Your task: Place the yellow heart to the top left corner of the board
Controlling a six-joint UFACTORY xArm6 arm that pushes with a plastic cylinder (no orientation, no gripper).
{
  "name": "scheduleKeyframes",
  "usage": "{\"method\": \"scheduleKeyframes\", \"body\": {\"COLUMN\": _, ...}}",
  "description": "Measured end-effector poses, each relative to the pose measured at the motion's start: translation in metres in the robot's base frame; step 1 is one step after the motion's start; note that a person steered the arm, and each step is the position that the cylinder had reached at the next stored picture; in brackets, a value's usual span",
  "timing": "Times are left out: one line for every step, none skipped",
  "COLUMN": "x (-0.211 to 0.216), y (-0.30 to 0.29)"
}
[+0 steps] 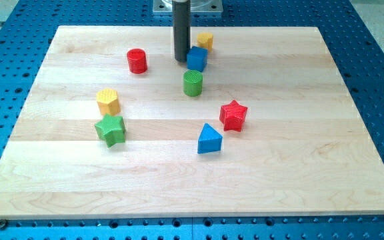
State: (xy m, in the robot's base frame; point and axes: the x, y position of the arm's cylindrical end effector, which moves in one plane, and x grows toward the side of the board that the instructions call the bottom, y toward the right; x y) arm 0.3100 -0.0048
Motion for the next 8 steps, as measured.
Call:
{"method": "scheduleKeyframes", "body": {"x": 0.006, "y": 0.069}}
{"method": "scheduleKeyframes", "body": {"x": -0.033, "y": 0.102}}
{"method": "scheduleKeyframes", "body": {"x": -0.073, "y": 0.052}}
{"method": "scheduleKeyframes", "body": {"x": -0.073, "y": -0.009}}
{"method": "scheduleKeyframes", "body": {"x": -0.072, "y": -0.008}}
{"method": "scheduleKeyframes", "body": {"x": -0.038, "y": -0.007}}
{"method": "scheduleKeyframes", "body": {"x": -0.023, "y": -0.05}}
{"method": "scheduleKeyframes", "body": {"x": 0.014, "y": 0.023}}
